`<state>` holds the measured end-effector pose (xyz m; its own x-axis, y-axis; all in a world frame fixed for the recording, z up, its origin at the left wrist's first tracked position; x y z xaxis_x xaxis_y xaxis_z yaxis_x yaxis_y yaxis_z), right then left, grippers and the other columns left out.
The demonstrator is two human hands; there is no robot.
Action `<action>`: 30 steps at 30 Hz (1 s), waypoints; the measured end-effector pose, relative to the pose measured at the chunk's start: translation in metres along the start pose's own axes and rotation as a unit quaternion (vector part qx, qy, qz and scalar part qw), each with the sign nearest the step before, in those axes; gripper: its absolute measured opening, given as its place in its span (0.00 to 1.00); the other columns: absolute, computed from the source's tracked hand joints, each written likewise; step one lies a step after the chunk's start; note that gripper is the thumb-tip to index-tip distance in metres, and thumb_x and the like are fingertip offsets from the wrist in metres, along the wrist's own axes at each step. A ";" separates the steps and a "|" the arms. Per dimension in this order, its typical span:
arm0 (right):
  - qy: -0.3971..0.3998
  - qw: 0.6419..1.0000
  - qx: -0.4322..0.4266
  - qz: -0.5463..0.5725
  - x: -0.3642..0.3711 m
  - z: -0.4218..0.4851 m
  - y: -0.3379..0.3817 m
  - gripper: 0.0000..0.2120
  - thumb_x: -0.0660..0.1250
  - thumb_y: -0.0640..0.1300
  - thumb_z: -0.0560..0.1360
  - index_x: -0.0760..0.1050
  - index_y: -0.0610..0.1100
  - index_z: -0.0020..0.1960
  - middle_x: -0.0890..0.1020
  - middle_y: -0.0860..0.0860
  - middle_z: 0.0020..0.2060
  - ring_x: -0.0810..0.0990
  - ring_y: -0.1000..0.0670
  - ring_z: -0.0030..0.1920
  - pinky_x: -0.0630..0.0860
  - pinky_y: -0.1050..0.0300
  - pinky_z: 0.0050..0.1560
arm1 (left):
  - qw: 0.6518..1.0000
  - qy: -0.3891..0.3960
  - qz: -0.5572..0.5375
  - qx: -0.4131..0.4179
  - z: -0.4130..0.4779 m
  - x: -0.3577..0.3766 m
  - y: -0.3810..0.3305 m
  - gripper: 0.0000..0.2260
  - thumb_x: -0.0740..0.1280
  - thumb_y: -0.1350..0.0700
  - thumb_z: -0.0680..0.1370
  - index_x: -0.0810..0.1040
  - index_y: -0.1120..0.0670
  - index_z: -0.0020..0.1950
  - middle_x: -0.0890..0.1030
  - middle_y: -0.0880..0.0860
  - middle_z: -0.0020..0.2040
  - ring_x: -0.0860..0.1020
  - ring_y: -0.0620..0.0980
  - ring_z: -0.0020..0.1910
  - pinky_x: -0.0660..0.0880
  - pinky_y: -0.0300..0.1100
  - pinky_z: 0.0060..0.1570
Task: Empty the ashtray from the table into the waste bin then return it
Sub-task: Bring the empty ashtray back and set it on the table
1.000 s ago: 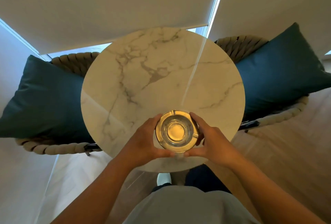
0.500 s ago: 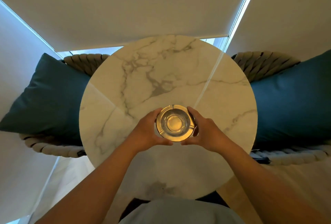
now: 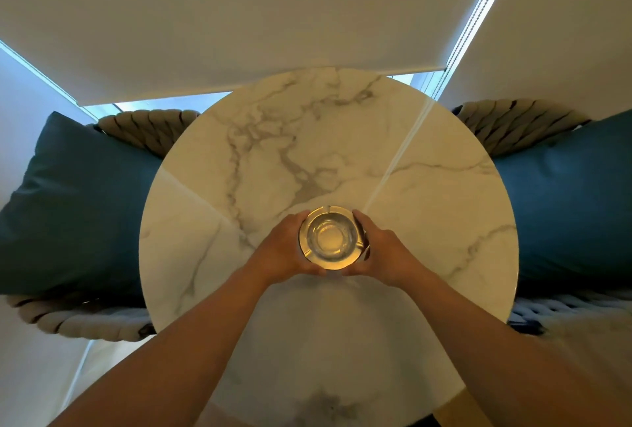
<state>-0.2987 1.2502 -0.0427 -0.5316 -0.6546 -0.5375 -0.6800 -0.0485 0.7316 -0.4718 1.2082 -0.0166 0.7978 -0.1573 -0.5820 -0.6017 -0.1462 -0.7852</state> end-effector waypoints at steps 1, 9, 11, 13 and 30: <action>-0.001 1.000 0.004 -0.001 0.004 0.005 -0.002 0.57 0.84 0.48 0.59 0.54 0.47 0.79 0.82 0.43 0.59 0.81 0.43 0.57 0.76 0.46 0.59 | 1.000 0.002 0.006 0.003 0.005 0.001 0.009 0.42 0.79 0.42 0.51 0.65 0.25 0.61 0.72 0.22 0.55 0.72 0.26 0.55 0.66 0.20 0.51; 0.008 1.000 0.018 -0.022 0.023 0.039 -0.009 0.58 0.84 0.50 0.59 0.52 0.46 0.79 0.80 0.45 0.63 0.80 0.43 0.59 0.76 0.45 0.60 | 0.992 0.010 0.127 -0.015 0.031 0.009 0.059 0.49 0.82 0.43 0.54 0.67 0.52 0.71 0.75 0.52 0.61 0.72 0.53 0.58 0.66 0.42 0.58; 0.009 0.999 0.019 -0.033 0.023 0.046 -0.010 0.58 0.83 0.51 0.59 0.52 0.47 0.80 0.78 0.45 0.65 0.79 0.43 0.61 0.76 0.46 0.60 | 0.989 0.010 0.141 -0.036 0.035 0.009 0.066 0.49 0.81 0.41 0.54 0.66 0.50 0.72 0.75 0.52 0.60 0.71 0.54 0.58 0.68 0.45 0.58; 0.012 0.998 0.021 -0.050 0.023 0.054 -0.011 0.59 0.83 0.51 0.59 0.51 0.48 0.80 0.77 0.45 0.65 0.78 0.43 0.61 0.76 0.46 0.60 | 0.987 0.010 0.155 -0.050 0.039 0.009 0.070 0.50 0.81 0.41 0.54 0.66 0.50 0.72 0.74 0.53 0.59 0.71 0.55 0.58 0.69 0.48 0.59; 0.003 0.992 0.025 -0.122 0.022 0.066 -0.019 0.55 0.80 0.55 0.62 0.50 0.53 0.79 0.79 0.47 0.59 0.80 0.43 0.57 0.78 0.46 0.54 | 0.978 -0.019 0.180 -0.099 0.040 0.008 0.082 0.50 0.80 0.40 0.52 0.65 0.51 0.71 0.71 0.54 0.57 0.68 0.55 0.55 0.67 0.44 0.54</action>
<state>-0.3308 1.2871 -0.0961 -0.3453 -0.6326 -0.6933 -0.8121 -0.1688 0.5585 -0.5131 1.2344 -0.0946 0.5307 -0.1983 -0.8240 -0.8371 -0.2752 -0.4729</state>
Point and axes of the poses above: each hand's wrist, its own z-axis towards the middle knuckle, its own x-axis out of the palm, y = z × x, the point moved 7 cm from there along z, towards the middle knuckle
